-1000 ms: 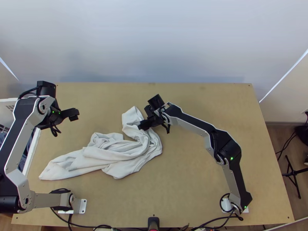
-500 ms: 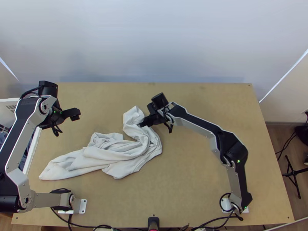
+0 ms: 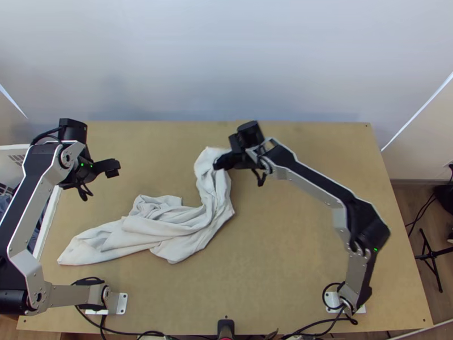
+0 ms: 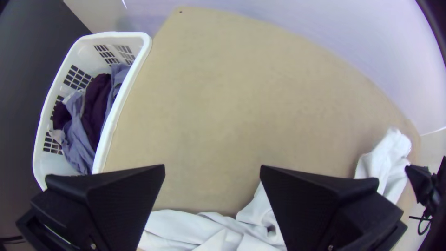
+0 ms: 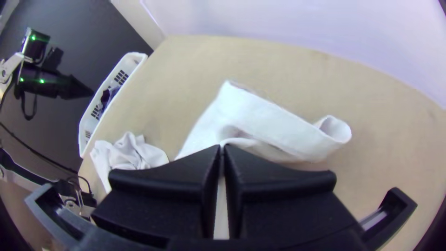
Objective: Fold the t-shirt
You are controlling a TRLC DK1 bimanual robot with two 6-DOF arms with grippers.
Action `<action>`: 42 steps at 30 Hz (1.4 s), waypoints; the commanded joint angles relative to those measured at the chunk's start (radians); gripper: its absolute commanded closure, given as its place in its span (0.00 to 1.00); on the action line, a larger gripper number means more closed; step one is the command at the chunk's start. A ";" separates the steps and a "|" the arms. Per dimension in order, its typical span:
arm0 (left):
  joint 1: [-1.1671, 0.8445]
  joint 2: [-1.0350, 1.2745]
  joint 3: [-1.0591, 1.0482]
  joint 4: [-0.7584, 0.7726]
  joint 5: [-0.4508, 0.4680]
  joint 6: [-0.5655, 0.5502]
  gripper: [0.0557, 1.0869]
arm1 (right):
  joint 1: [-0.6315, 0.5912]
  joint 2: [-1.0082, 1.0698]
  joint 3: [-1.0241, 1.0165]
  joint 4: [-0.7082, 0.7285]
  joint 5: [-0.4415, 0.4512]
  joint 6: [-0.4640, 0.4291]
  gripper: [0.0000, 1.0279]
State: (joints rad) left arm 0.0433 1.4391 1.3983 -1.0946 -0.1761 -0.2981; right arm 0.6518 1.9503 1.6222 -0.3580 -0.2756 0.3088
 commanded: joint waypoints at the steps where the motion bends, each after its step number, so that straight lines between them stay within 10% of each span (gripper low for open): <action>1: -0.060 -0.006 0.018 -0.007 0.007 0.025 0.04 | -0.077 -0.168 -0.002 0.014 0.064 0.069 0.97; 17: -0.280 0.049 0.128 0.032 0.110 -0.004 0.04 | -0.222 -0.602 -0.268 0.013 0.141 0.151 0.97; 26: -0.401 0.063 -0.041 -0.005 0.125 0.229 0.04 | -0.215 -0.659 -0.369 0.002 0.141 0.225 0.97; 29: -0.396 0.064 -0.038 -0.077 0.290 0.267 0.04 | -0.216 -0.662 -0.394 0.002 0.141 0.225 0.97; 42: -0.372 0.205 -0.116 0.062 0.310 0.217 0.04 | -0.210 -0.620 -0.400 0.014 0.142 0.213 0.97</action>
State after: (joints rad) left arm -0.3264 1.5883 1.3132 -1.0821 0.1150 -0.0639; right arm 0.4385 1.3148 1.2243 -0.3511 -0.1345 0.5266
